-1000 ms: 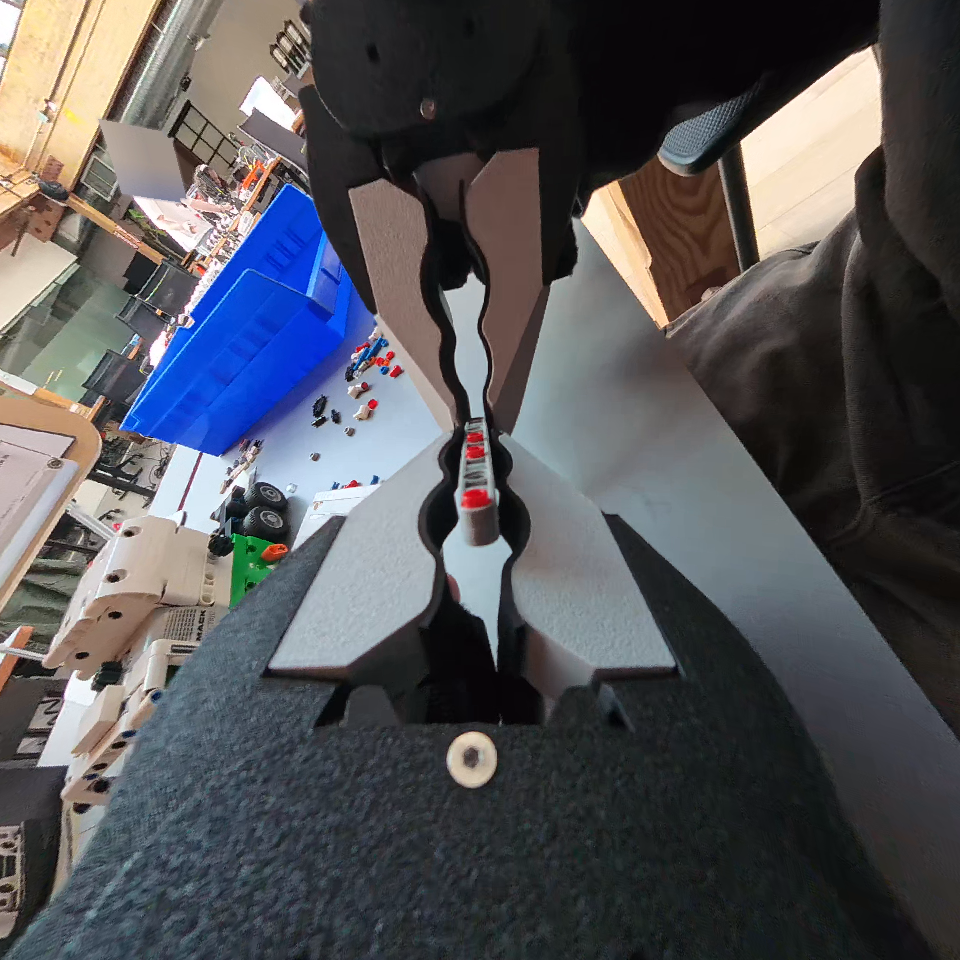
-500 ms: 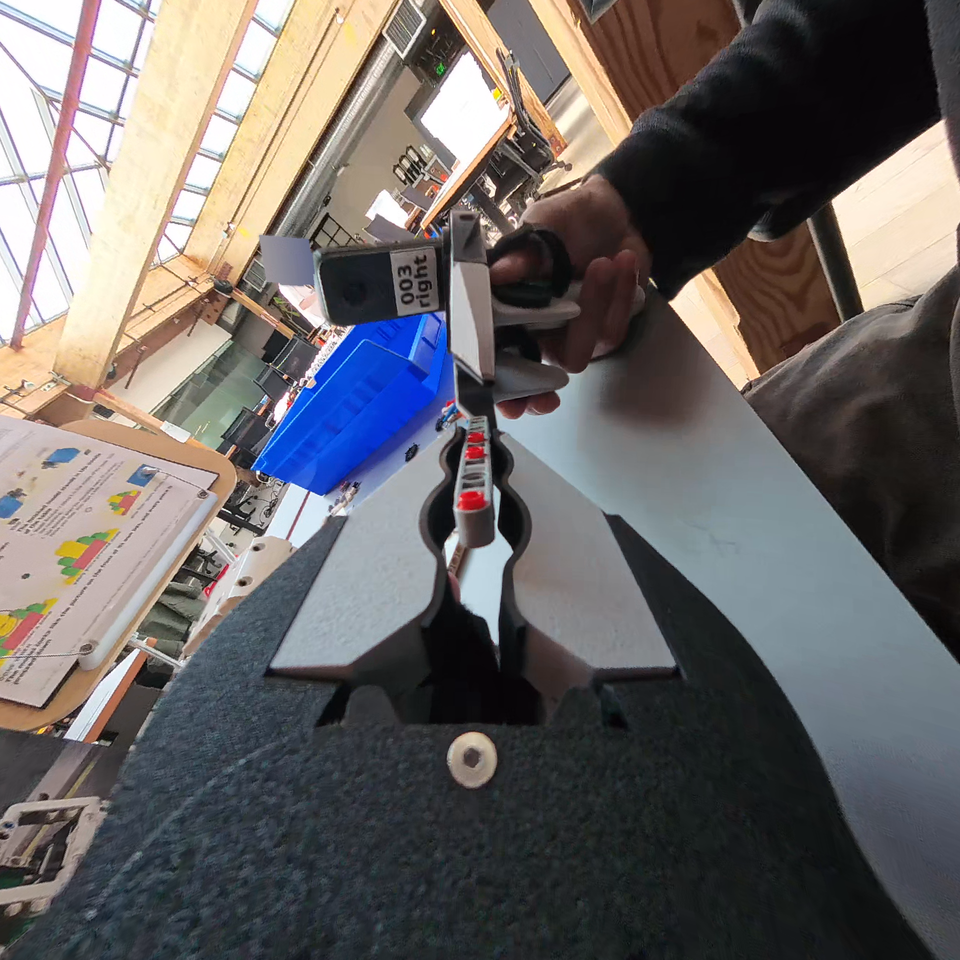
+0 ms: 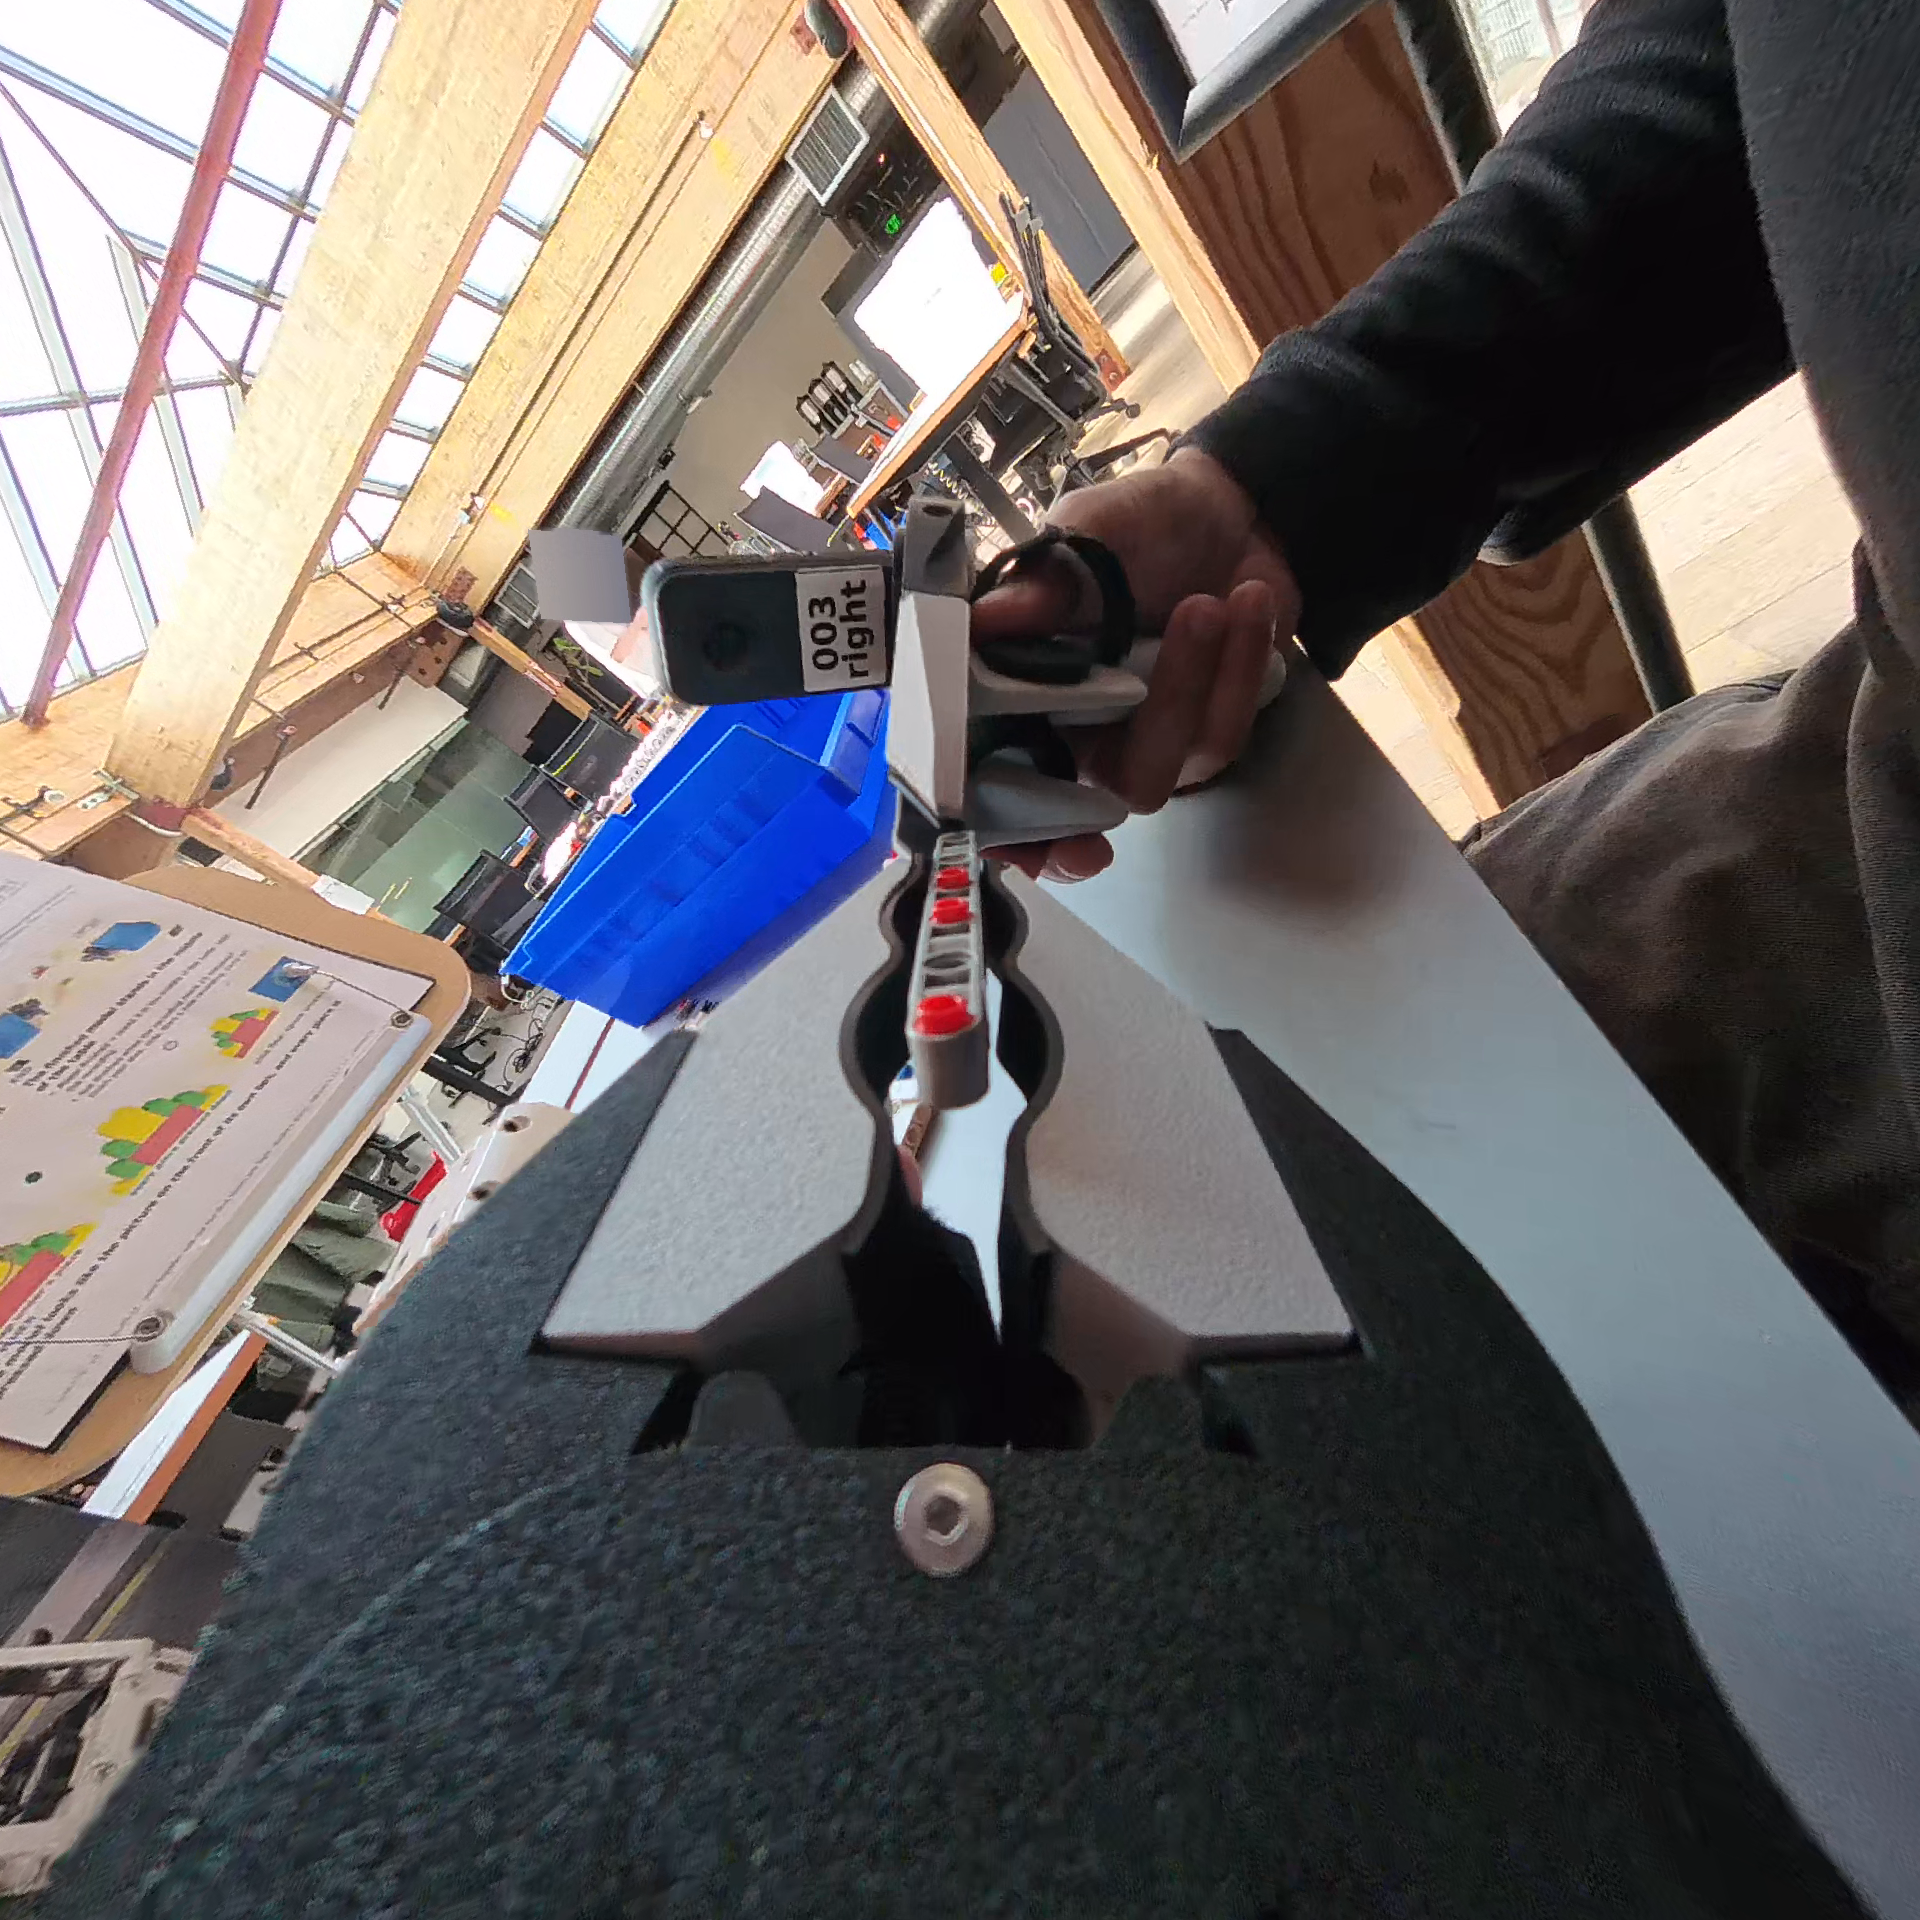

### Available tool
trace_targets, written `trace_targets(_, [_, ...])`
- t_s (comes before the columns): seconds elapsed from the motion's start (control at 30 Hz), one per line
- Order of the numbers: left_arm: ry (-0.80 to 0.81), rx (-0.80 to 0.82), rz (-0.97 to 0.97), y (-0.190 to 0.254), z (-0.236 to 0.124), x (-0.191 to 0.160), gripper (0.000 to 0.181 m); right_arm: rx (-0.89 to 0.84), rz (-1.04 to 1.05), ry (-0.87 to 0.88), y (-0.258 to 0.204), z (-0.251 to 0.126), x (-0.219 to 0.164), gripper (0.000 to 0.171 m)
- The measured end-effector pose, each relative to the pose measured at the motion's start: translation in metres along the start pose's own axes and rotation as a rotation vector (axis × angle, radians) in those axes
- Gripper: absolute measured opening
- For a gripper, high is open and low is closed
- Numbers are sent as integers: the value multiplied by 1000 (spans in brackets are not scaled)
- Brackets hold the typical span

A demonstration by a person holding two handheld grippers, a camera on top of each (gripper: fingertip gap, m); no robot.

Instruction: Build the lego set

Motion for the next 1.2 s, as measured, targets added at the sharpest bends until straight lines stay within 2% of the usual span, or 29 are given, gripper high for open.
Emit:
trace_targets(0.37, [-21, 4, -14, 1, 2, 0, 5, -4, 1, -5, 2, 4, -1, 6])
trace_targets(0.53, [-102, -21, -103, -6, 5, -4, 5, -66, 9, 19, 7, -2, 2, 6])
trace_targets(0.77, [-149, -12, -70, -4, 6, -6, 5, -141, -30, -12, 8, -2, 1, 6])
trace_targets(1.1, [-82, -18, -75, -3, 2, 1, 5, -44, 3, -14, 7, 0, 1, 1])
trace_targets(1.2, [-96, -13, -72, -3, 3, 0, 5, -61, 9, -12, 7, -1, 1, 1])
Point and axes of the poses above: each gripper's, where its closed fingertips meet, z out along the fingers, x out of its top, y = z × x across the jaws, the point moved 10 cm from there along -z, back along the fingers, and after that the axes turned 3 degrees about -x, right-handed, at the moved point
